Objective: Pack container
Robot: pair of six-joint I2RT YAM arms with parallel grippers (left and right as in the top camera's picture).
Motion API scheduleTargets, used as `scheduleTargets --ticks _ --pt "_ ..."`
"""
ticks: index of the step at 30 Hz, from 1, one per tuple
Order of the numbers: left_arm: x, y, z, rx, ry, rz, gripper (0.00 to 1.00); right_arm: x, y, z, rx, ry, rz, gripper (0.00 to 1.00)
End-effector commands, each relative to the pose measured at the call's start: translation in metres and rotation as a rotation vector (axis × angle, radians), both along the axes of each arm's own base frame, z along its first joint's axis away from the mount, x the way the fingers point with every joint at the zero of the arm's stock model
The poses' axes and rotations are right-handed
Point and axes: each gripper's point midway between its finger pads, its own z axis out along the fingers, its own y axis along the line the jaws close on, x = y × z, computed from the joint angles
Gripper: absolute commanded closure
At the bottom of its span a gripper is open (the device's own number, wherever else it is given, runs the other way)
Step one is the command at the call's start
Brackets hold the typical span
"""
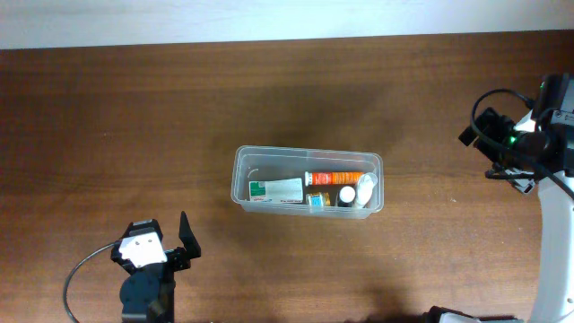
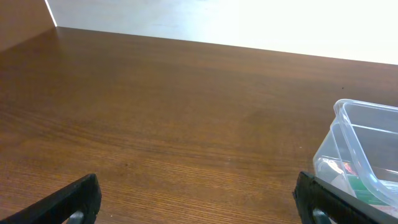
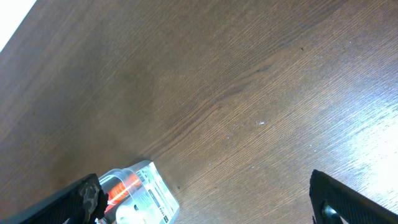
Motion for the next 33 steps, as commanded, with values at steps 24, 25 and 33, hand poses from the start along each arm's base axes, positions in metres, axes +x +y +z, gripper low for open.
scheduleTargets --ticks 24,25,33 --pt "0.0 0.0 -0.001 -0.001 -0.006 -0.004 0.0 -0.078 0.082 -0.032 -0.443 -0.559 0.565 0.01" --pt "0.0 0.0 -0.001 -0.001 -0.006 -0.004 0.0 -0.083 0.082 -0.041 -0.447 -0.571 0.563 0.01" --pt "0.0 0.0 -0.001 -0.001 -0.006 -0.004 0.0 -0.101 0.081 -0.098 -0.496 -0.669 0.533 0.02"
